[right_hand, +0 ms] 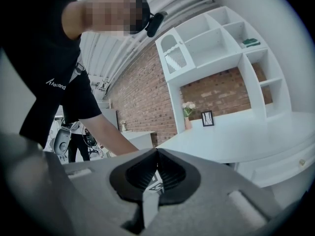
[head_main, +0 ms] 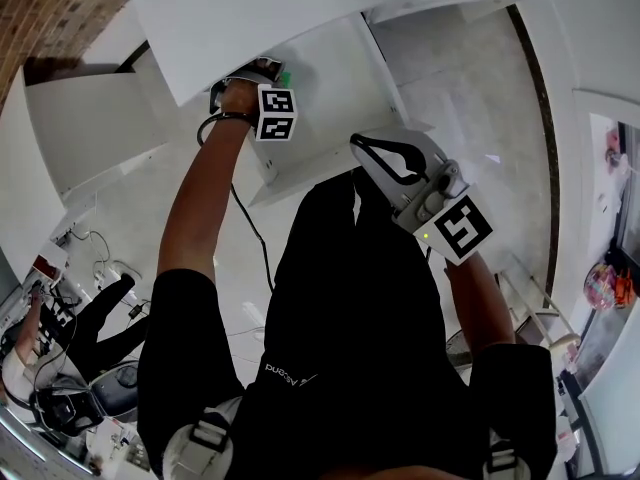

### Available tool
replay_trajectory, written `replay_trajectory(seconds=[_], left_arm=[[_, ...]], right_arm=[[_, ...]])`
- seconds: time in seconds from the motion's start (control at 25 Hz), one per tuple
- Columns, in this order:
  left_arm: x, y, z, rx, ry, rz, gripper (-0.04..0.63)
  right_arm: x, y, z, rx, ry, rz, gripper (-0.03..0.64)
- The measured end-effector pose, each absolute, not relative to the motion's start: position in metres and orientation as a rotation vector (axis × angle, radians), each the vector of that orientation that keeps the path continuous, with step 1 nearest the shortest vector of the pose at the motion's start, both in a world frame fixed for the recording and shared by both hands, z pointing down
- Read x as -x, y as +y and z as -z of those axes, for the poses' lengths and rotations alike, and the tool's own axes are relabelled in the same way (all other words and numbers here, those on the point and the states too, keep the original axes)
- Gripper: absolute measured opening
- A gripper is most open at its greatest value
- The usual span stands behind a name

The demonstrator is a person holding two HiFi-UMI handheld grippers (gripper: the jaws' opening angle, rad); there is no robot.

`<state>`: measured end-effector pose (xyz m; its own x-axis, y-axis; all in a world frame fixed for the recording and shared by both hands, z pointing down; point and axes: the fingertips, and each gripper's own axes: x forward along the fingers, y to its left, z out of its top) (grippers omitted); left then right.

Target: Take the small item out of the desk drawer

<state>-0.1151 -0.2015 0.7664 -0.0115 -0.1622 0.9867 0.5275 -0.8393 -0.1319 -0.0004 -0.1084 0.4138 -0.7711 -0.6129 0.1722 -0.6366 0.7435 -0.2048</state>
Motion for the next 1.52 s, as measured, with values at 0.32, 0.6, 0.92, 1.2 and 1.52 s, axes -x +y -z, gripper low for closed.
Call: replay_trajectory(seconds=[0.32,0.6,0.92,1.2,1.52], left_arm=[[0.118,-0.204,-0.772,1.827,-0.474,1.942,0.394],[0.120,-0.202,-0.775,1.823,-0.577,2.003,0.382],[0.118,-0.197,-0.773,1.852,-0.606,1.986,0.341],[0.110,-0.196,-0.764,1.970,-0.488,1.942,0.339],[0.086,-0.185,-0.727,2.152,-0.302,1.794,0.339]], right_arm=[[0.005,-0.120,-0.421,-1.003,-2.832,-0.411,0.003],[0.006,-0.132,-0.426,-1.001,-2.820,-0.426,0.003],[-0.001,-0.143,-0.432,-1.012,-2.812,-0.449,0.003],[-0.002,-0.150,-0.434,-0.998,-2.815,-0.452,0.003],[-0.008,-0.157,-0.432,-1.014,-2.811,-0.430,0.003]])
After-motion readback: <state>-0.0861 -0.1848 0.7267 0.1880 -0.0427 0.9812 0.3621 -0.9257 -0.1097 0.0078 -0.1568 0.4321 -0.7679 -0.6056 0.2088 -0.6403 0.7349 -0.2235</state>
